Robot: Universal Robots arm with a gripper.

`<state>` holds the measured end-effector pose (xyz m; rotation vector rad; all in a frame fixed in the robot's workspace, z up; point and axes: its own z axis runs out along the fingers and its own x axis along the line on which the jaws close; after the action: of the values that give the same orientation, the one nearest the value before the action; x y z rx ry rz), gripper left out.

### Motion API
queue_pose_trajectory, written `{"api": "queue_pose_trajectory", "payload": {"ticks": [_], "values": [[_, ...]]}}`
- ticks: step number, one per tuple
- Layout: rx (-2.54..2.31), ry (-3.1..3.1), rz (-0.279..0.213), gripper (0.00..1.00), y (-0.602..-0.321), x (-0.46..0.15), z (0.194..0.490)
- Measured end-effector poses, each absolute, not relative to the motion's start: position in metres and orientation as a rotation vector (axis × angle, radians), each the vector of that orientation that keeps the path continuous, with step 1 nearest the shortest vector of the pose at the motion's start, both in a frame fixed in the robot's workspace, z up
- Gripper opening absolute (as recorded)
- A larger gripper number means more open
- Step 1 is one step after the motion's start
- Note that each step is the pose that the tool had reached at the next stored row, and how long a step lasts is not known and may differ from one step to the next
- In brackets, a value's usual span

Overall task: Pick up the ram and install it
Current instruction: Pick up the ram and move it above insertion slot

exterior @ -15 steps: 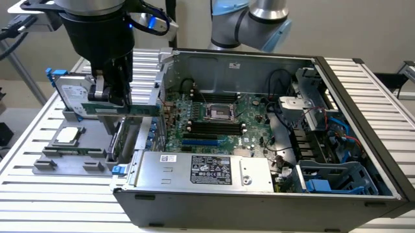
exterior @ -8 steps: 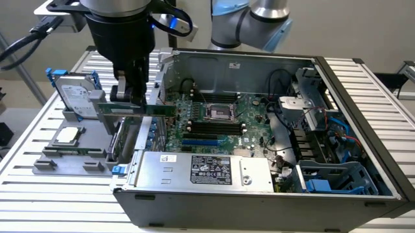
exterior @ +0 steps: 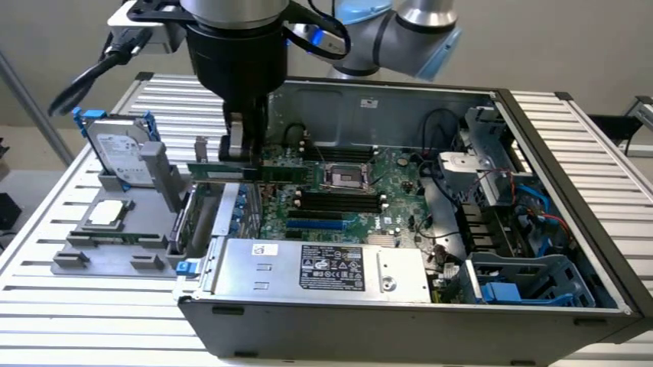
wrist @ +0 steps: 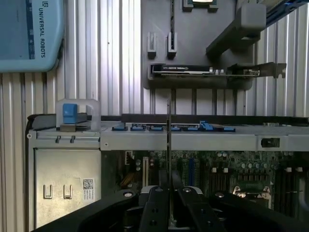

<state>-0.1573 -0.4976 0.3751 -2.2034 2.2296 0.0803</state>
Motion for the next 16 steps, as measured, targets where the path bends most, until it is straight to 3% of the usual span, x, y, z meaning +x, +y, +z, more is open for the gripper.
{"api": "queue_pose_trajectory", "payload": {"ticks": [16], "values": [[-2.203,2.229,0.080,0.14,-0.492,-0.085,0.373]]}}
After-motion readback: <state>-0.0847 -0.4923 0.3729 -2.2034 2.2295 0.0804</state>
